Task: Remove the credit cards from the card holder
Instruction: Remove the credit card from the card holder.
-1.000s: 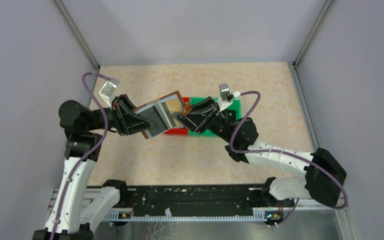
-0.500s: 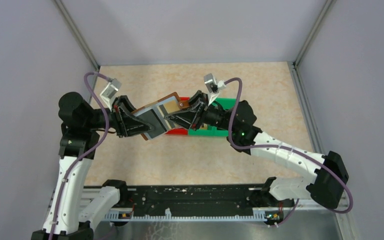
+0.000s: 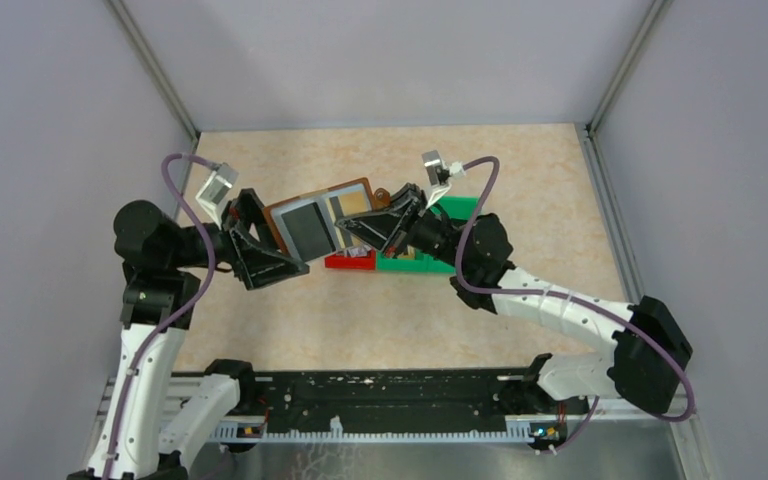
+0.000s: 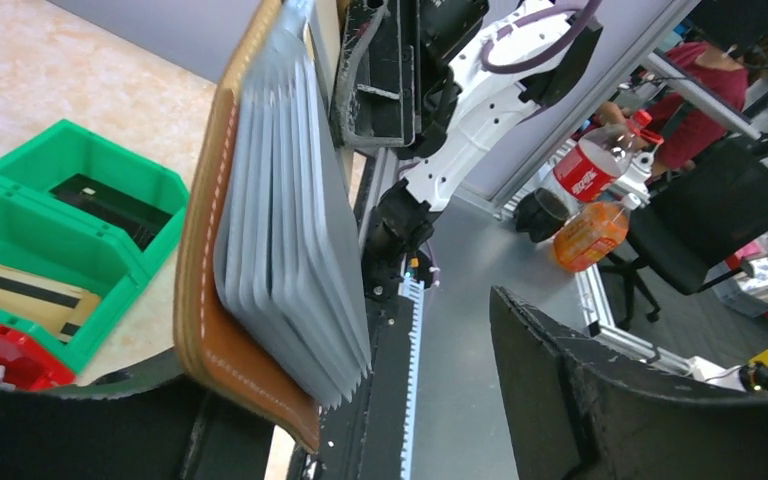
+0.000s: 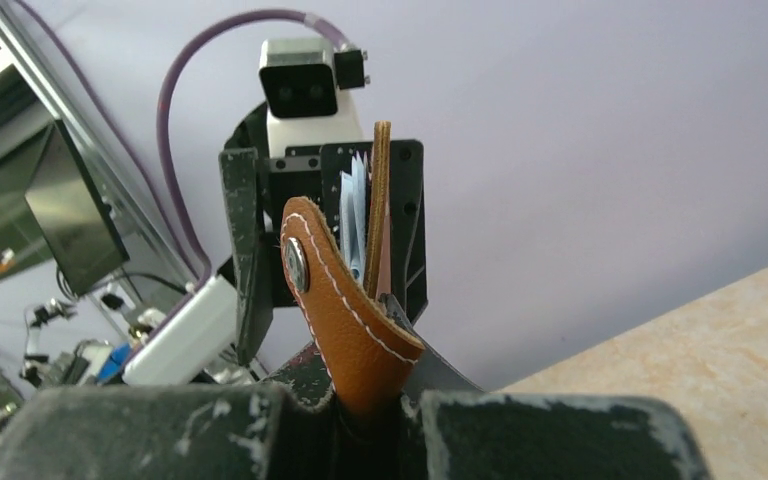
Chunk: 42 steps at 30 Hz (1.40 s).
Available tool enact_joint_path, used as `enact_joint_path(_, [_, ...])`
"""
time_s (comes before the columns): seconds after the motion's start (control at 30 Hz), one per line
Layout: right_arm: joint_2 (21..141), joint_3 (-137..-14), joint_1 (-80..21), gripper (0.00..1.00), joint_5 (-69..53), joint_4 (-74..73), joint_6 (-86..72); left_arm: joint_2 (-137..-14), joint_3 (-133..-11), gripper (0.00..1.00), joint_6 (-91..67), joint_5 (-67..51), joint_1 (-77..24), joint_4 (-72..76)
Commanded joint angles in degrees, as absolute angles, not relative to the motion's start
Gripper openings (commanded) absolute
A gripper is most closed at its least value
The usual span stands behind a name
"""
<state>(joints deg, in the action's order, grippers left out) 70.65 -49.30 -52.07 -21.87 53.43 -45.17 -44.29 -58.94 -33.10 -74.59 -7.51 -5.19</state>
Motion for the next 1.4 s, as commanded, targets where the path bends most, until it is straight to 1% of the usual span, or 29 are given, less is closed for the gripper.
enact_joint_path(0.0, [71.6, -49.6, -52.5, 0.0, -15.2, 69.9, -51.9, -43.7, -56.6, 0.74, -42.1, -73.7, -7.6, 4.5])
enact_joint_path(0.07, [71.8, -49.3, -53.2, 0.0, -13.9, 70.6, -51.1, -43.3, -54.9, 0.71, -45.4, -73.4, -7.7, 7.9])
enact_joint_path(0.17, [71.9, -48.5, -54.0, 0.0, -12.0, 71.9, -50.5, -42.1, -51.4, 0.62, -50.4, -72.5, -7.6, 13.5])
enact_joint_path(0.23, [72.1, -48.0, -54.4, 0.0, -11.0, 72.8, -50.5, -41.3, -49.8, 0.53, -52.5, -71.4, -7.6, 16.4])
enact_joint_path(0.37, [72.2, -47.3, -55.3, 0.0, -10.4, 73.2, -49.8, -40.9, -49.3, 0.37, -52.7, -69.4, -7.7, 16.9])
enact_joint_path(0.43, [72.6, -47.0, -55.7, 0.0, -10.3, 73.6, -49.7, -41.0, -49.5, 0.32, -52.7, -69.1, -7.7, 16.9])
enact_joint_path(0.53, [73.2, -46.7, -56.0, 0.0, -10.3, 74.3, -49.6, -41.3, -49.9, 0.28, -53.4, -68.7, -7.6, 17.3])
enact_joint_path(0.6, [73.2, -46.2, -56.1, 0.0, -9.9, 75.1, -49.7, -41.3, -50.1, 0.28, -53.7, -68.3, -7.6, 17.4])
enact_joint_path(0.7, [73.4, -45.9, -56.4, 0.0, -9.5, 76.0, -50.0, -41.3, -50.1, 0.31, -54.7, -67.8, -7.6, 18.4])
enact_joint_path(0.77, [73.6, -46.0, -56.6, 0.0, -9.6, 76.1, -50.1, -41.3, -50.0, 0.35, -55.7, -67.4, -7.6, 19.4])
enact_joint_path(0.8, [73.7, -46.2, -56.7, 0.0, -9.7, 76.0, -50.0, -41.4, -50.2, 0.42, -56.1, -67.2, -7.6, 19.8])
enact_joint_path(0.87, [73.8, -46.5, -57.0, 0.0, -9.9, 75.5, -49.8, -41.5, -50.2, 0.63, -57.1, -66.8, -7.6, 20.5])
enact_joint_path(0.9, [73.8, -46.6, -57.1, 0.0, -10.0, 75.1, -49.6, -41.6, -50.4, 0.68, -57.5, -66.7, -7.6, 20.9])
enact_joint_path(0.93, [73.9, -46.7, -57.2, 0.0, -10.0, 74.9, -49.4, -41.7, -50.6, 0.71, -57.9, -66.7, -7.6, 21.1])
enact_joint_path(1.0, [73.9, -46.8, -57.4, 0.0, -10.0, 74.7, -49.3, -42.0, -50.9, 0.71, -58.1, -66.7, -7.7, 21.6])
enact_joint_path(1.1, [73.8, -47.3, -57.9, 0.0, -10.4, 73.7, -48.6, -42.5, -51.3, 0.7, -58.1, -66.5, -7.7, 21.6])
enact_joint_path(1.37, [73.4, -46.7, -58.5, 0.0, -11.3, 73.0, -48.6, -43.8, -53.2, 0.55, -56.6, -65.5, -7.6, 21.7])
